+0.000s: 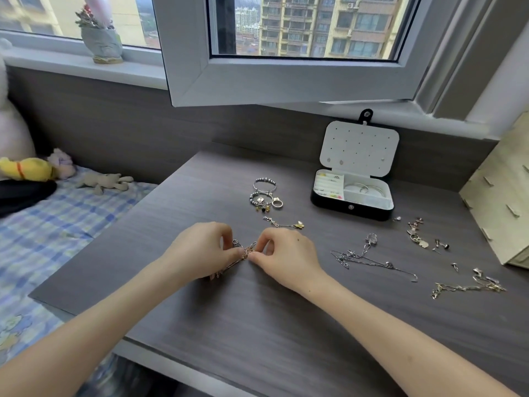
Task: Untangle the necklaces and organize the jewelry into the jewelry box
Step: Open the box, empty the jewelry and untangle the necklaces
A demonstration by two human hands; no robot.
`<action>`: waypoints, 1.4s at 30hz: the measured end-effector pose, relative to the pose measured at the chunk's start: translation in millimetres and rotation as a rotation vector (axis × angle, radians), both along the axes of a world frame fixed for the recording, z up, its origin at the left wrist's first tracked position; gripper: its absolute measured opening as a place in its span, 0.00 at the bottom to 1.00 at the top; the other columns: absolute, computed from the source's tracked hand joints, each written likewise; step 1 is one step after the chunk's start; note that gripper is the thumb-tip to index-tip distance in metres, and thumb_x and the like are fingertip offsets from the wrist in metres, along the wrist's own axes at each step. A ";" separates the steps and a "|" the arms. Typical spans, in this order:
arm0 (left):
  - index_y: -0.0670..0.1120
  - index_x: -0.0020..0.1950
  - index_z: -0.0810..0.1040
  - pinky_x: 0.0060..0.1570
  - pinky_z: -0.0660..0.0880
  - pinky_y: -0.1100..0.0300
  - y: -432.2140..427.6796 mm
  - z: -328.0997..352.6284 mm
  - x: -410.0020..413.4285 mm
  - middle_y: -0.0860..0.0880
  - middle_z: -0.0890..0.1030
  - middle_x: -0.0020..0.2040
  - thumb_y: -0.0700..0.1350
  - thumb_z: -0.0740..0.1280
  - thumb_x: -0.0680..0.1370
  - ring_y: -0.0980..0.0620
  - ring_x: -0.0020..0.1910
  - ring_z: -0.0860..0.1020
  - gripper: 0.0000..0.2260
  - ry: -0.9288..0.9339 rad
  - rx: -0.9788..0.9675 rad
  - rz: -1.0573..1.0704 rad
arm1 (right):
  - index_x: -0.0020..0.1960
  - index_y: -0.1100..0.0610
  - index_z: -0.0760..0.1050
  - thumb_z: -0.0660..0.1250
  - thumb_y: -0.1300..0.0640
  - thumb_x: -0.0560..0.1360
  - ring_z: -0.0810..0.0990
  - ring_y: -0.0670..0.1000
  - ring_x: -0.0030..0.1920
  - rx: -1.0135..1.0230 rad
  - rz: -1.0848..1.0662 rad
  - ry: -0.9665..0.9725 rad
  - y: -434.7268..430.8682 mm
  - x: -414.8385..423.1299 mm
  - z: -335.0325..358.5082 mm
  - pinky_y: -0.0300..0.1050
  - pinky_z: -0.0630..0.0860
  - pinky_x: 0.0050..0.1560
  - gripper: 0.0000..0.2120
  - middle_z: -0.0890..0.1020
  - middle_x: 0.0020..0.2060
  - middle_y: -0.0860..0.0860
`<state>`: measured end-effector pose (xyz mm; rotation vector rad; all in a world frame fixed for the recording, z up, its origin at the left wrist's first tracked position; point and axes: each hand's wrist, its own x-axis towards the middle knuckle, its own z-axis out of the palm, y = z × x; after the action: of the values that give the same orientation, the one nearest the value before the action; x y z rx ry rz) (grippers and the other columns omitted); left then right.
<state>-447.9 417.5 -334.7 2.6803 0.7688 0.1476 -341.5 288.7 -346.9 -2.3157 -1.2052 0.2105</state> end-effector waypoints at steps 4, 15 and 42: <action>0.52 0.38 0.71 0.35 0.65 0.60 -3.3 1.1 6.0 0.54 0.73 0.36 0.61 0.64 0.75 0.51 0.40 0.73 0.14 0.006 0.103 0.016 | 0.44 0.44 0.74 0.68 0.50 0.71 0.76 0.48 0.52 0.000 0.046 0.030 -5.7 2.4 5.5 0.41 0.65 0.44 0.03 0.74 0.35 0.43; 0.52 0.37 0.70 0.39 0.64 0.60 5.8 -1.9 14.3 0.51 0.80 0.47 0.56 0.65 0.75 0.48 0.51 0.76 0.12 0.036 0.162 0.084 | 0.38 0.42 0.82 0.64 0.50 0.68 0.73 0.50 0.24 0.132 0.250 -0.554 -30.8 -0.8 -10.0 0.34 0.57 0.28 0.08 0.73 0.23 0.46; 0.50 0.43 0.74 0.40 0.67 0.60 18.0 22.2 73.0 0.53 0.74 0.39 0.48 0.70 0.73 0.51 0.41 0.73 0.05 0.055 -0.005 -0.054 | 0.40 0.48 0.82 0.67 0.50 0.68 0.74 0.44 0.33 0.191 0.079 -0.341 -111.7 80.2 -5.6 0.37 0.69 0.32 0.05 0.79 0.32 0.42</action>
<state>-374.9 435.6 -312.5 2.7077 0.7117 0.0594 -261.3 177.0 -352.6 -2.1945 -1.4131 -0.2728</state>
